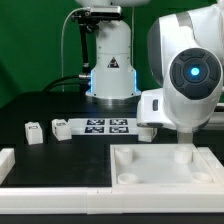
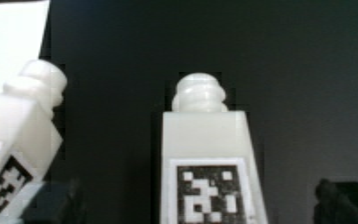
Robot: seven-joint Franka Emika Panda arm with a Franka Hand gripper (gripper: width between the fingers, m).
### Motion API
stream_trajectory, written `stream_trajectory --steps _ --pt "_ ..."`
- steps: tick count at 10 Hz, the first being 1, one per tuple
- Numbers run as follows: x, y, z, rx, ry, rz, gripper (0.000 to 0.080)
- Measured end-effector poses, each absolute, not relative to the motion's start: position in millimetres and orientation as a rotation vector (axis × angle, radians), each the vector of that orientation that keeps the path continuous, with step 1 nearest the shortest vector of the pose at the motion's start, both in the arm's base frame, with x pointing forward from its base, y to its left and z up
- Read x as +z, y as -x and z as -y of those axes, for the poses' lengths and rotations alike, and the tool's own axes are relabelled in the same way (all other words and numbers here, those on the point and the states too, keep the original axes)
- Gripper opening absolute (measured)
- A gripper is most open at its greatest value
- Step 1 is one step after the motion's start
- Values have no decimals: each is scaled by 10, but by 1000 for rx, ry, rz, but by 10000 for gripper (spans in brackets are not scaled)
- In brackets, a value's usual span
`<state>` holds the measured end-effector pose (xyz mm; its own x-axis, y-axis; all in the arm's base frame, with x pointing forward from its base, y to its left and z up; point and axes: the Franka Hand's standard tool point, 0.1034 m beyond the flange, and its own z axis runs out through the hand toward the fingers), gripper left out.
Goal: Assemble one leg
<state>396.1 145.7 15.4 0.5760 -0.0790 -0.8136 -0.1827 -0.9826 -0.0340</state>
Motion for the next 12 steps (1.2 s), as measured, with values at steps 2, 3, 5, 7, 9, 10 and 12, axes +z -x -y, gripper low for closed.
stream_trajectory --steps 2,3,5,7,9,10,12 --pt "95 -3934 -1465 1359 2699 -228 649" --pt "91 -3925 -1475 1361 2699 -225 649" --pt "93 -3930 -1472 1359 2699 -225 499" --pt "93 -3931 -1470 1359 2699 -225 325" --pt "93 -3931 -1470 1359 2699 -226 288" --pt "93 -3931 -1470 1359 2699 -226 288" --pt "93 -3931 -1470 1359 2699 -226 288"
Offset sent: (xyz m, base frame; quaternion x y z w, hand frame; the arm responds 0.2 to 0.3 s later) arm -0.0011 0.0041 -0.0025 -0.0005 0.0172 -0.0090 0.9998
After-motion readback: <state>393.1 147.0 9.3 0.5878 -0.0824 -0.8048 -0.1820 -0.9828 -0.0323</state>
